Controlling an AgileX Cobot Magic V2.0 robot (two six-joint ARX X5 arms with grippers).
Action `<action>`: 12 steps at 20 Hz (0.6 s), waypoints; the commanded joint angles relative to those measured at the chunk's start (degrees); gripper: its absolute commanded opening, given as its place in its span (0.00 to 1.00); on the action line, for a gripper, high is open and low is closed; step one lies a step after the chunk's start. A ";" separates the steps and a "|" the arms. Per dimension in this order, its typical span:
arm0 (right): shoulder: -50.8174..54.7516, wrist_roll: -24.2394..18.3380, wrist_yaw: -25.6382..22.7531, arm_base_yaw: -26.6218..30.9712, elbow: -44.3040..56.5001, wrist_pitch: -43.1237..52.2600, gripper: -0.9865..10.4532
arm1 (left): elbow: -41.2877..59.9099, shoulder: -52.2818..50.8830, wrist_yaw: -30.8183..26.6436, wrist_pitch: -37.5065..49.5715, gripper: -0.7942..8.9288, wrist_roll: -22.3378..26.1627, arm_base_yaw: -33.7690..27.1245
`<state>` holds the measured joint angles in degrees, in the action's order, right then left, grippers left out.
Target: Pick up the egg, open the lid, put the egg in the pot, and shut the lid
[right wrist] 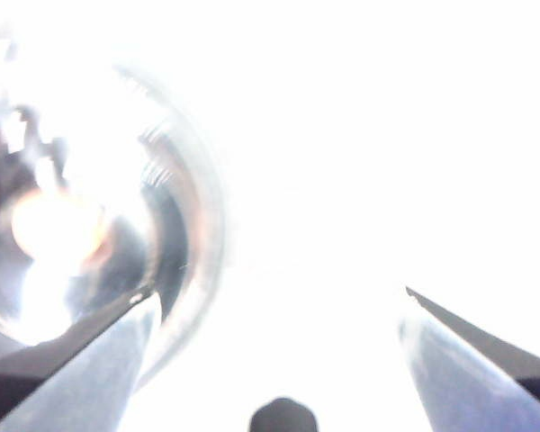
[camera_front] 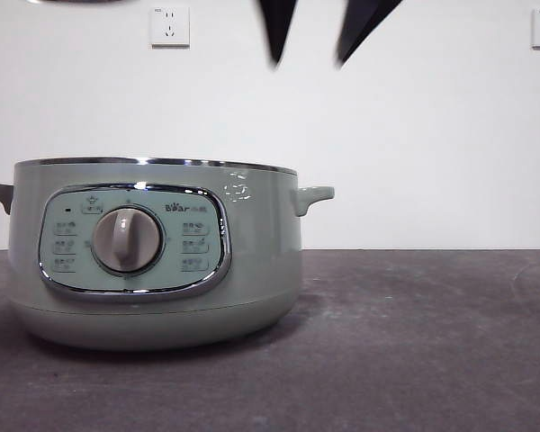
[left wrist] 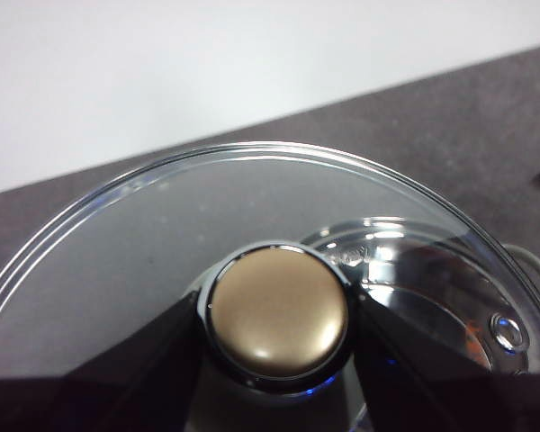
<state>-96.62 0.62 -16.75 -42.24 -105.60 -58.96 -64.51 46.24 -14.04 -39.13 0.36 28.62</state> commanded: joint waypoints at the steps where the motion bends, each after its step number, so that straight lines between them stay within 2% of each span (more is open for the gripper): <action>1: 6.45 2.45 -0.17 0.09 -0.11 -0.77 0.47 | -0.81 4.68 3.50 5.11 0.07 -0.50 -0.07; 5: 16.04 2.67 -0.13 0.20 -0.11 -1.64 0.47 | -0.81 14.08 7.30 9.05 0.07 -0.55 -0.04; 8: 21.20 4.55 -0.17 0.20 -0.11 -3.30 0.47 | -0.81 19.32 10.08 12.68 0.07 -1.03 -0.02; 12: 25.11 5.35 -0.42 0.20 -0.11 -6.23 0.47 | -0.81 23.21 10.60 16.46 0.07 -2.91 -0.02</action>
<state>-71.70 4.86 -16.75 -42.00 -105.65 -65.12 -64.51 69.73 -3.64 -25.41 -1.45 28.62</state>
